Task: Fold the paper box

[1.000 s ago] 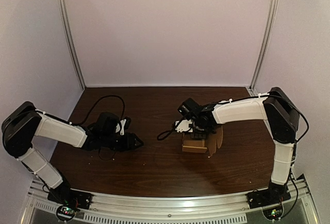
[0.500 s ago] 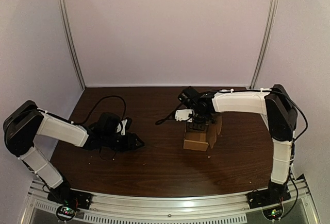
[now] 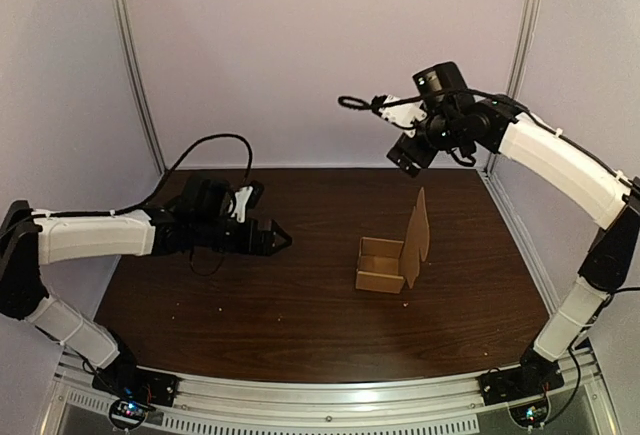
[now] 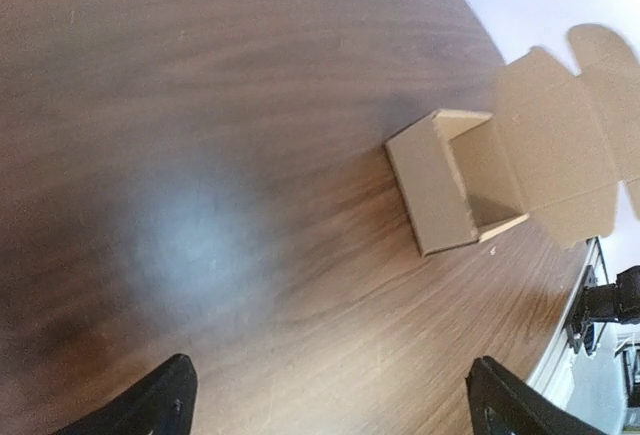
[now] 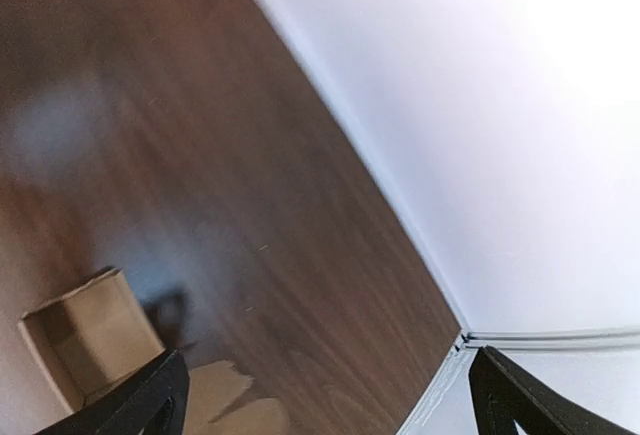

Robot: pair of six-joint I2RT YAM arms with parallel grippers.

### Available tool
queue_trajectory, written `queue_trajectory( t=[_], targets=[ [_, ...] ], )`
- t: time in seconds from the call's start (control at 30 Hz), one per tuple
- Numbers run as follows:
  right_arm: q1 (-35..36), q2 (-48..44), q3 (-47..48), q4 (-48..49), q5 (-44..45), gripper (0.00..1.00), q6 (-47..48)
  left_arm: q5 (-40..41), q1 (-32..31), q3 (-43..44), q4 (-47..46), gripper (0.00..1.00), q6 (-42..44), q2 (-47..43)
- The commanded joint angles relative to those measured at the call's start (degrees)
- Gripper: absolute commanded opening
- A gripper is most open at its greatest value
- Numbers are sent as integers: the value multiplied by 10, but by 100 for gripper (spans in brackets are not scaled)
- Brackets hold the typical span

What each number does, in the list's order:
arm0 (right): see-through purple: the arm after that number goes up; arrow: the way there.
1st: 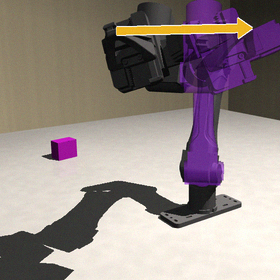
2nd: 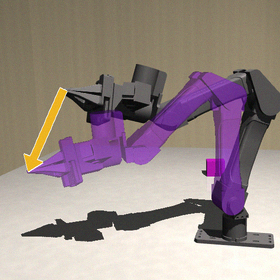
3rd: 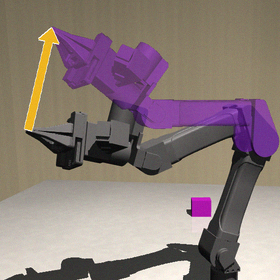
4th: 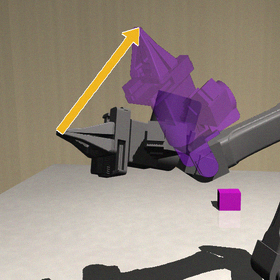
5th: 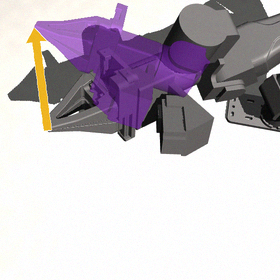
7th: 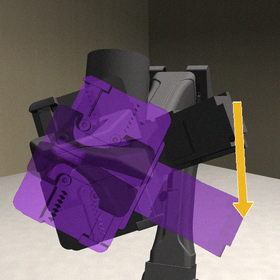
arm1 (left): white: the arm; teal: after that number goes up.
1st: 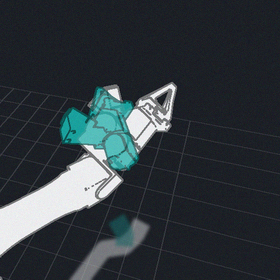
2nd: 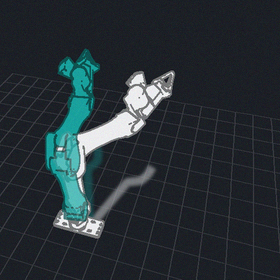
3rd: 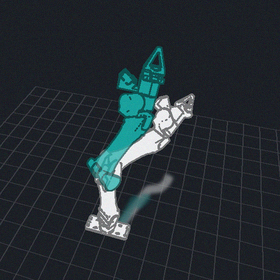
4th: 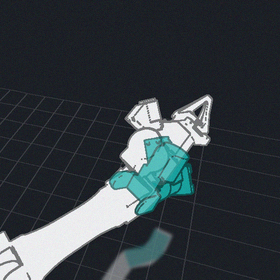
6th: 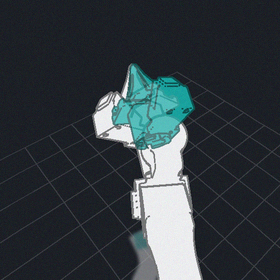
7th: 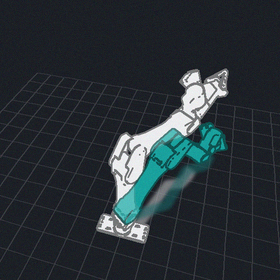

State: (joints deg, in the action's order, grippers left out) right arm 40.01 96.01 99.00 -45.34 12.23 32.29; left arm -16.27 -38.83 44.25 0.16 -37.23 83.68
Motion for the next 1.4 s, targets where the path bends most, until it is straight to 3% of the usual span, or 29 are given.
queue_trajectory(
  t=[0.0,0.1,0.2,0.3,0.47,0.67,0.87,1.0,1.07,1.17,1.23,1.37],
  targets=[
    [-75,-30,33,29,56,100,-108,40,-3,121,158,97,141,-38],
    [-107,-41,20,7,-17,100,-140,48,-3,152,167,97,149,-41],
    [-125,-96,-63,82,-53,100,-140,30,-3,163,144,97,132,-42],
    [-153,-116,-66,49,-142,100,-140,27,-3,182,147,97,130,-35],
    [-189,-146,-99,38,-216,100,-149,24,-3,221,169,97,165,-28],
    [-193,-185,-111,34,-193,100,-194,56,-3,366,317,97,224,14],
    [-193,-195,-124,-14,-274,100,-165,57,-3,375,311,97,243,18],
    [-193,-199,-129,-40,-289,100,-155,146,-3,359,303,98,253,11],
    [-191,-199,-119,-59,-267,100,-159,254,-3,351,312,98,279,7],
    [-188,-202,-130,-49,-144,100,-190,437,3,321,301,97,291,1],
    [-188,-194,-129,-63,-141,100,-167,464,8,313,307,97,278,-8],
    [-189,-167,-105,-102,-228,100,-158,472,9,264,257,97,308,-27]
  ],
)
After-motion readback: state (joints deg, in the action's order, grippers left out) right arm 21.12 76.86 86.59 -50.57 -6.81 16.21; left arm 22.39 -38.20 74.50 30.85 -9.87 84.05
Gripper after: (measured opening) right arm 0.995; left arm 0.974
